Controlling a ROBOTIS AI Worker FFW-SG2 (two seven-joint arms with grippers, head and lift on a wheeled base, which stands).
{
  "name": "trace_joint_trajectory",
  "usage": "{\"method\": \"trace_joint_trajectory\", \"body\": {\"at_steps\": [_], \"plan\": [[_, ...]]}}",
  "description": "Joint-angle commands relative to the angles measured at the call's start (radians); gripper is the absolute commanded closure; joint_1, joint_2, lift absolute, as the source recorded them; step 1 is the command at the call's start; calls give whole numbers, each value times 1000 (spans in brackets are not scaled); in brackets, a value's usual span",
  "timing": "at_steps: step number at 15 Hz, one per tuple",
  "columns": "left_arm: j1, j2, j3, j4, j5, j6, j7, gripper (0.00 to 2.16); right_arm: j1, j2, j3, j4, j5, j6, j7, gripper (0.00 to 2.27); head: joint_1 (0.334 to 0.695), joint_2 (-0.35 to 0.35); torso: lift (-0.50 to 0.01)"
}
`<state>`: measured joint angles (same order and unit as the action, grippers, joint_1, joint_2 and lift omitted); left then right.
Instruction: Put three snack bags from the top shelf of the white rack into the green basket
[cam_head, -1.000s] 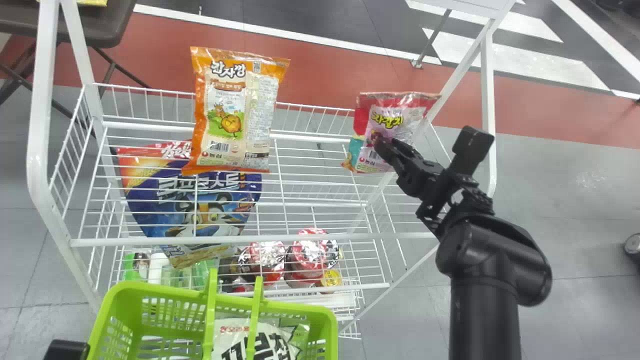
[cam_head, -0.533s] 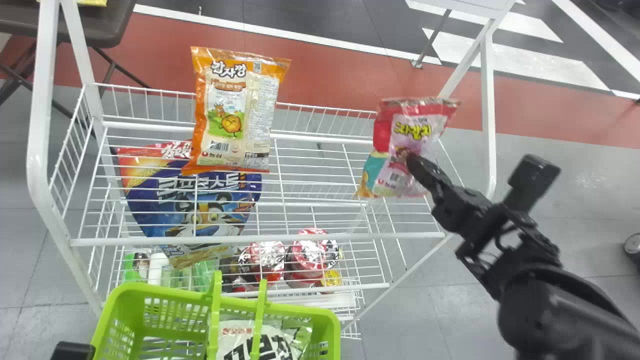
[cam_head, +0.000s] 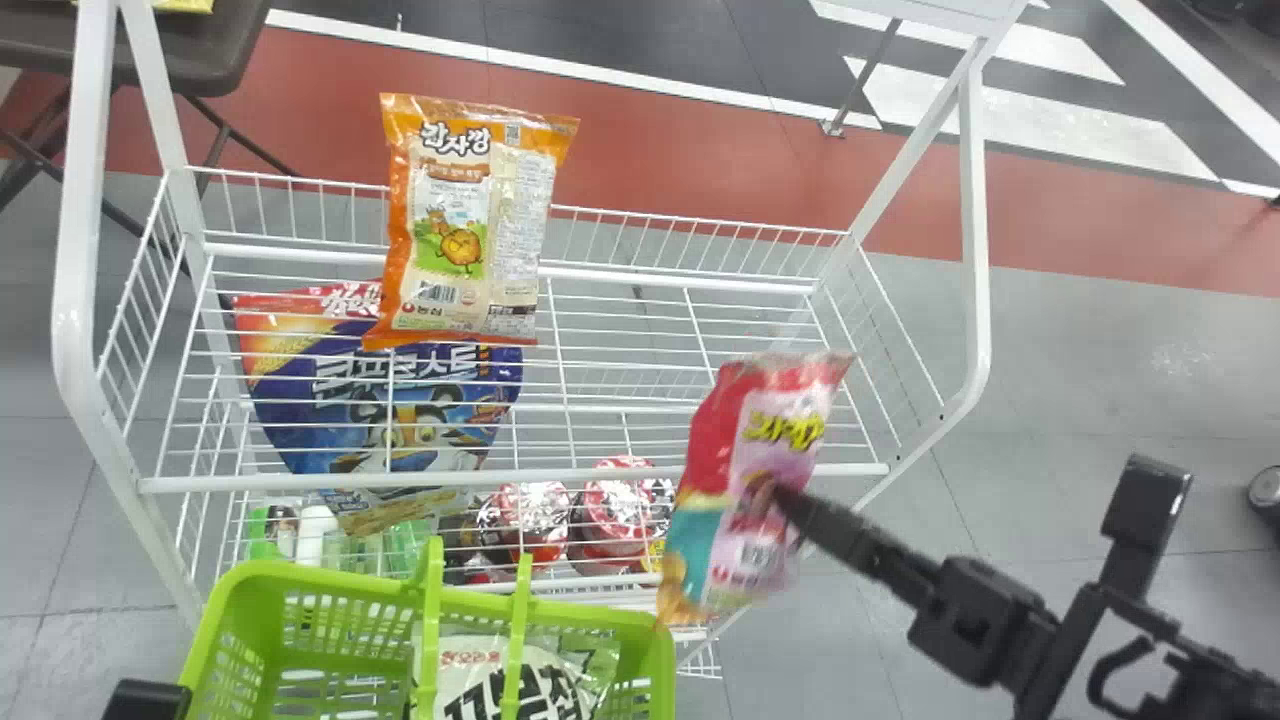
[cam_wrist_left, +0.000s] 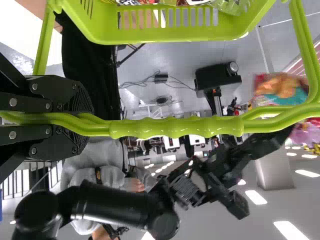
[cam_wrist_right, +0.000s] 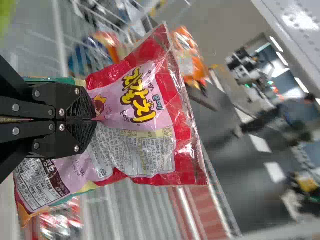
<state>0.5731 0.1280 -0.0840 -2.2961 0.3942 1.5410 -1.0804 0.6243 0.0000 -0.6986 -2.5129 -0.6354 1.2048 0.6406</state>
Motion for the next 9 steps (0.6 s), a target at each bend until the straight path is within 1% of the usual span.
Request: {"method": "trace_joint_trajectory", "body": {"at_steps": [1,2,4,7,9], "plan": [[22,-4,7,-2,0,-23,7,2118,28,1,4,-15,-43,187,40,2196,695,-350,0],[22,-5,6,-2,0,-26,7,2118,48,1,7,-12,-59,264,71,2196,695,-350,0],[22,-7,3,-2,0,-32,8,2118,77,1,19,5,-92,362,103,2196,695,-350,0],[24,-7,-3,-2,0,-38,13,2118,106,1,65,60,-106,367,143,2196,695,-350,0],[24,-8,-8,-2,0,-38,14,2118,118,1,116,115,-98,367,145,2196,695,-350,0]]}}
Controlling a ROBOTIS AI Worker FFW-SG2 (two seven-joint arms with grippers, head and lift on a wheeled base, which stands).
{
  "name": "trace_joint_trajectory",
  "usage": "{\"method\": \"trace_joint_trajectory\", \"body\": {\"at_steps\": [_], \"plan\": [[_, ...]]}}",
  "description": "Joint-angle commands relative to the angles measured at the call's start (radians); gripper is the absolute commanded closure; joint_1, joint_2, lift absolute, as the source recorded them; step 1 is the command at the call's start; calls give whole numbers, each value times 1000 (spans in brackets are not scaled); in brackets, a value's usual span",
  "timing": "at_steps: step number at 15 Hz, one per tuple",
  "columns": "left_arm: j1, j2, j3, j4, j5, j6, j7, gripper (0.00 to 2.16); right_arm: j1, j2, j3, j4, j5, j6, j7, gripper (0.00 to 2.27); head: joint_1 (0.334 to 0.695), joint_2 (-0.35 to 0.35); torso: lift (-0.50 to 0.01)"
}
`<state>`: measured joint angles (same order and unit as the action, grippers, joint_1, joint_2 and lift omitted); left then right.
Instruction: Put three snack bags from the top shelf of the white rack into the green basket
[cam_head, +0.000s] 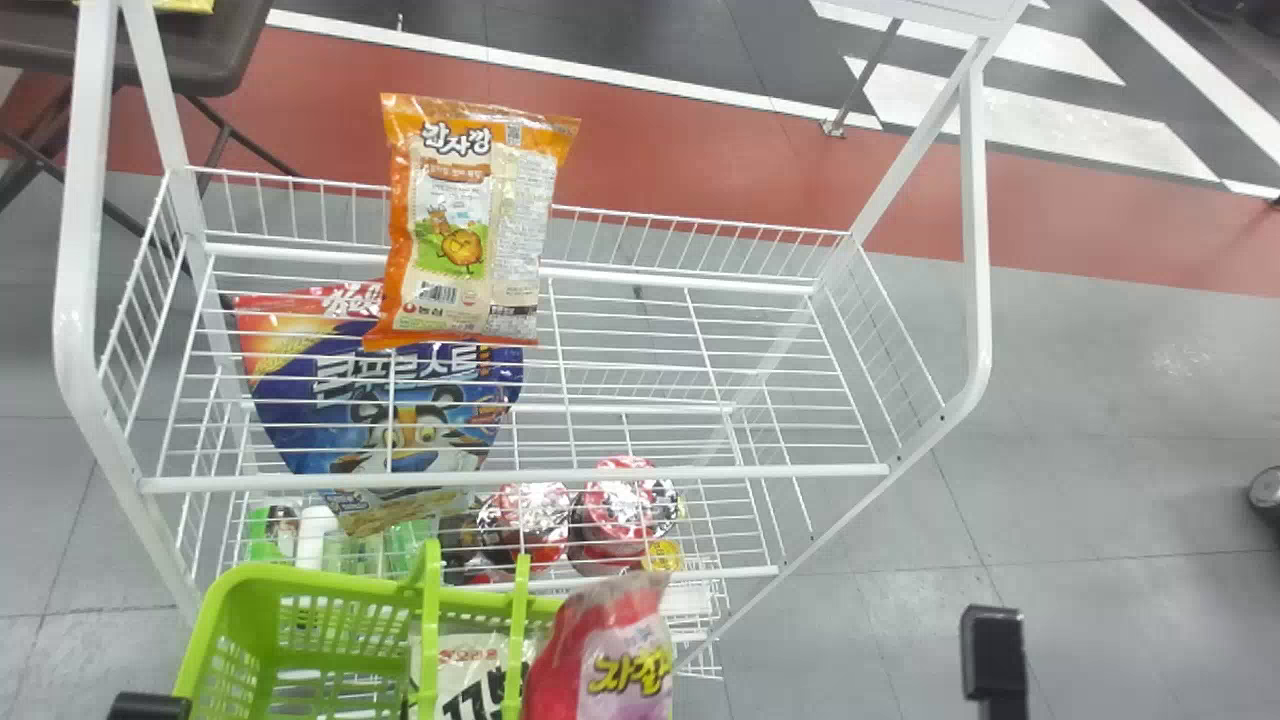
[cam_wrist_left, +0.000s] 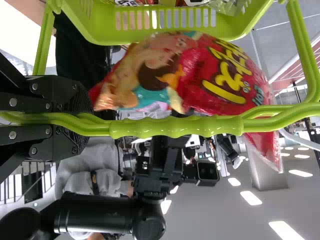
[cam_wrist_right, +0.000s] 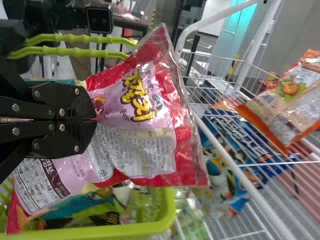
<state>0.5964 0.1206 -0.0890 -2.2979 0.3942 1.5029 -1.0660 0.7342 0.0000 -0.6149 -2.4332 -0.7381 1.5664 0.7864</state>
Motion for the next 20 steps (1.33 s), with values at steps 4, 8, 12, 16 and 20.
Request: {"method": "trace_joint_trajectory", "body": {"at_steps": [4,8,12,16,20], "plan": [[5,-1,-1,0,0,-9,-2,2118,31,1,135,138,95,1,-7,2196,695,-350,0],[13,-1,-3,-9,-2,-13,-3,2118,28,1,138,161,148,-242,-73,2196,695,-350,0],[13,-1,-3,-9,-2,-13,-2,2118,39,1,147,128,137,-205,-42,961,695,-350,0],[13,-1,0,-14,-2,-9,1,2118,71,1,135,20,118,-97,-1,33,695,-350,0],[11,-1,6,-12,0,-13,4,2118,79,1,58,-26,89,-94,8,49,695,-350,0]]}}
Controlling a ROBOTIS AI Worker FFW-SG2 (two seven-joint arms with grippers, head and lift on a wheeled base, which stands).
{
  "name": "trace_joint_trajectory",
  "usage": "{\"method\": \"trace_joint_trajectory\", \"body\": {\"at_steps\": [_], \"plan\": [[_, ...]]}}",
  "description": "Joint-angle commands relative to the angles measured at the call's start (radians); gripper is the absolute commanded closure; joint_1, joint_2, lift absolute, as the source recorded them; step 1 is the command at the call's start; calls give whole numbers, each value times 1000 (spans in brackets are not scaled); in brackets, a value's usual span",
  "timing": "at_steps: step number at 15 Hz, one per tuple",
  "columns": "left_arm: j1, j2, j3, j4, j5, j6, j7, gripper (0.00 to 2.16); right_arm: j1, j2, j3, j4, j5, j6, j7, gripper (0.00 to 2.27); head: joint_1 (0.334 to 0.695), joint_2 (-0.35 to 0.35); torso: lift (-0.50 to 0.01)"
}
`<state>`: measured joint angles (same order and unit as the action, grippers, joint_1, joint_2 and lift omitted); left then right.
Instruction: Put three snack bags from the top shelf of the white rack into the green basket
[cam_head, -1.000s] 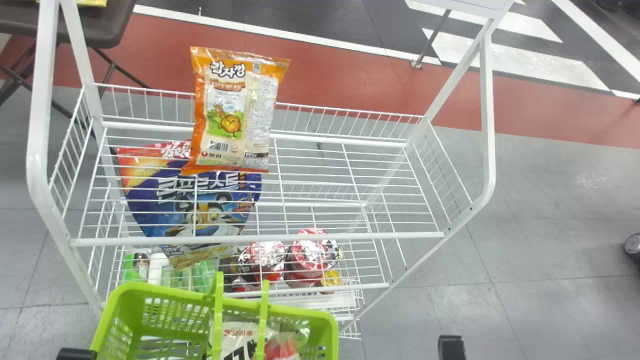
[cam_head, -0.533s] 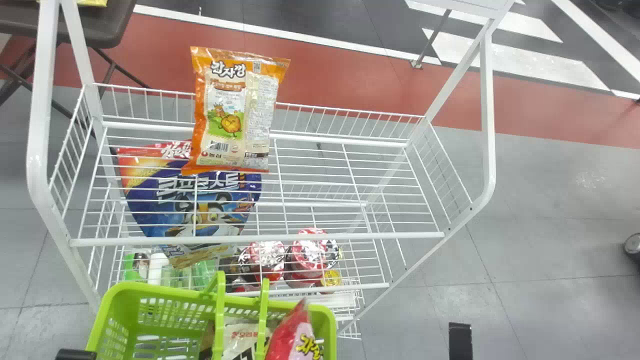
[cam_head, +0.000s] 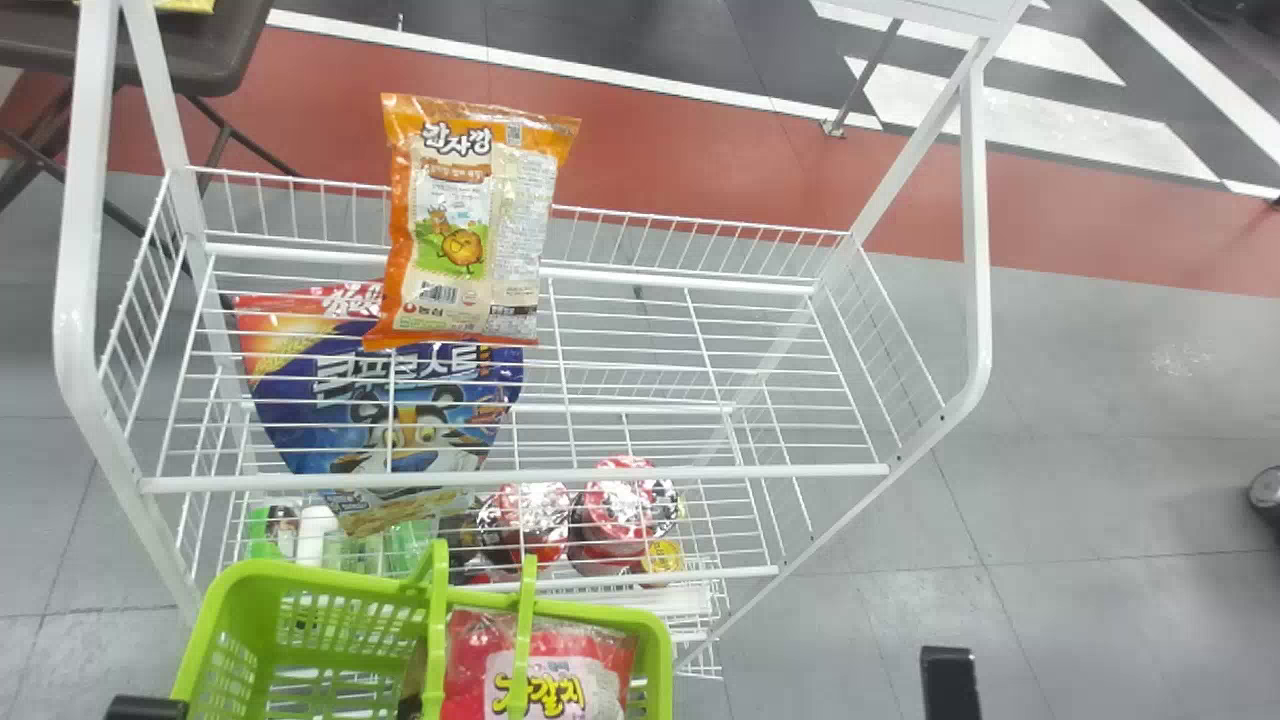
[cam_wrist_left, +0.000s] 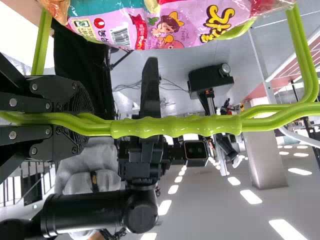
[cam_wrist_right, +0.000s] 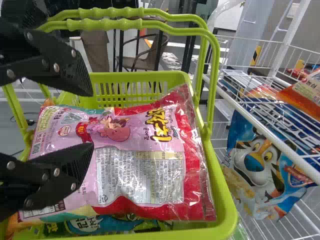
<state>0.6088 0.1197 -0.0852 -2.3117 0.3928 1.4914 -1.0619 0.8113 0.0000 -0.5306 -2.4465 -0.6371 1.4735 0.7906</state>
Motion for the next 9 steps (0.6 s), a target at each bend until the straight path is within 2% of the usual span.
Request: {"method": "trace_joint_trajectory", "body": {"at_steps": [1,3,5,7,9], "plan": [[-3,-2,2,3,1,-1,5,2118,2,1,-46,-23,-12,-38,15,49,695,-350,0],[-8,-3,1,6,1,2,16,2118,6,1,-51,-19,13,-272,16,49,695,-350,0],[-14,-3,-1,14,1,-1,19,2118,26,1,23,20,106,-744,-11,49,695,-350,0],[-15,-3,-1,15,1,-1,22,2118,40,1,107,44,197,-1106,-77,46,695,-350,0],[-21,-5,-2,29,1,-1,28,2118,58,1,211,24,292,-1216,-172,46,695,-350,0]]}}
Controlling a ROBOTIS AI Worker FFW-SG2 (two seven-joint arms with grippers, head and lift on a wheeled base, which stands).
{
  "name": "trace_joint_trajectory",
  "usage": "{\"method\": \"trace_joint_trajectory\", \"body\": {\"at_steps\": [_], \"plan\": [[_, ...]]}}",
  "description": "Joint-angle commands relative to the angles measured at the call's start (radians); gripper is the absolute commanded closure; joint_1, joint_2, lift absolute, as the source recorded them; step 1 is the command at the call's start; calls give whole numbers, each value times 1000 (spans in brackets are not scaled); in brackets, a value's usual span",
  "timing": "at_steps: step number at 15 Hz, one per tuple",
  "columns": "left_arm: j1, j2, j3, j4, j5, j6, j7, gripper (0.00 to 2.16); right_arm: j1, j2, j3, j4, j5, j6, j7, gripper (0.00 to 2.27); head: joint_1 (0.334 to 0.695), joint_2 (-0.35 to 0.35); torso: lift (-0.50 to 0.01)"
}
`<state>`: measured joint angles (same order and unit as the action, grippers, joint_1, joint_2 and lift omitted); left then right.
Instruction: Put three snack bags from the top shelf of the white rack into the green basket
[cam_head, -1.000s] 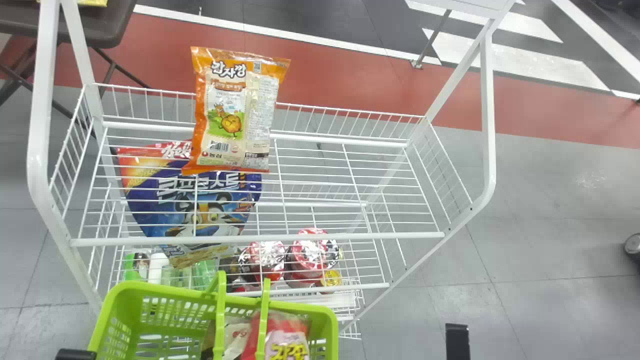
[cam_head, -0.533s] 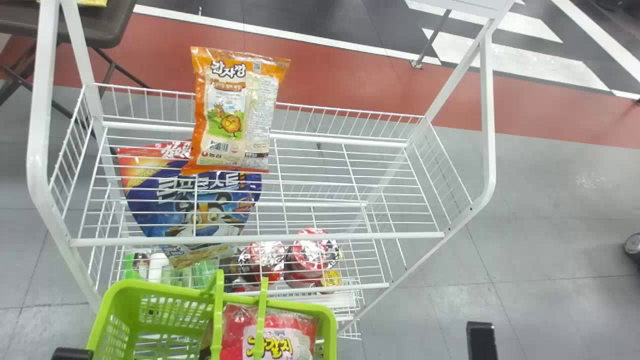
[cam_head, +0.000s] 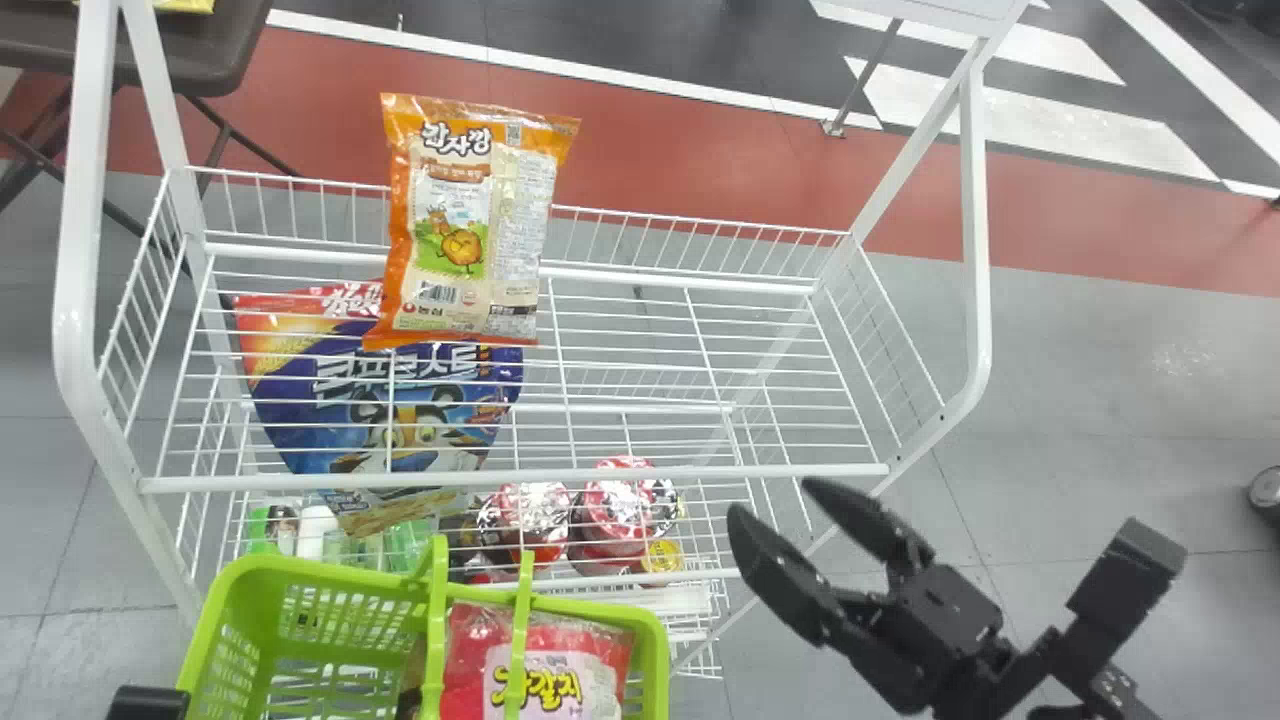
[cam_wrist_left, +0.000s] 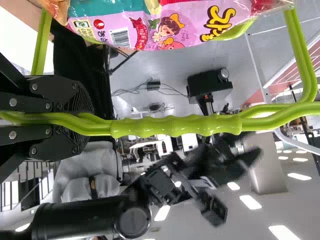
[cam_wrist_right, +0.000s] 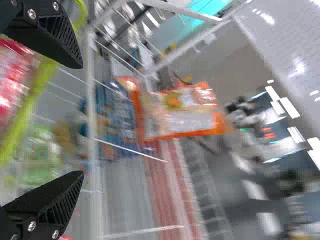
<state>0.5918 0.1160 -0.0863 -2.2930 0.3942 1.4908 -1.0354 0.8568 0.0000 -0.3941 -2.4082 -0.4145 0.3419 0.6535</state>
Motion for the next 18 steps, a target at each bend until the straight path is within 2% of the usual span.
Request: {"method": "trace_joint_trajectory", "body": {"at_steps": [1,2,5,8,18], "plan": [[-9,-2,-3,15,0,0,8,2118,27,1,135,-37,129,-85,-104,53,695,-350,0],[-12,-4,-4,21,0,0,15,2118,45,1,225,-62,221,-82,-193,56,695,-350,0],[-14,-6,-4,23,-2,3,17,2118,51,1,362,-55,339,-125,-354,63,695,-350,0],[-12,-4,-1,24,0,3,15,2118,51,1,370,-52,352,-168,-382,66,695,-350,0],[-7,-4,0,20,0,3,11,2118,59,1,370,-46,353,-241,-379,70,695,-350,0]]}}
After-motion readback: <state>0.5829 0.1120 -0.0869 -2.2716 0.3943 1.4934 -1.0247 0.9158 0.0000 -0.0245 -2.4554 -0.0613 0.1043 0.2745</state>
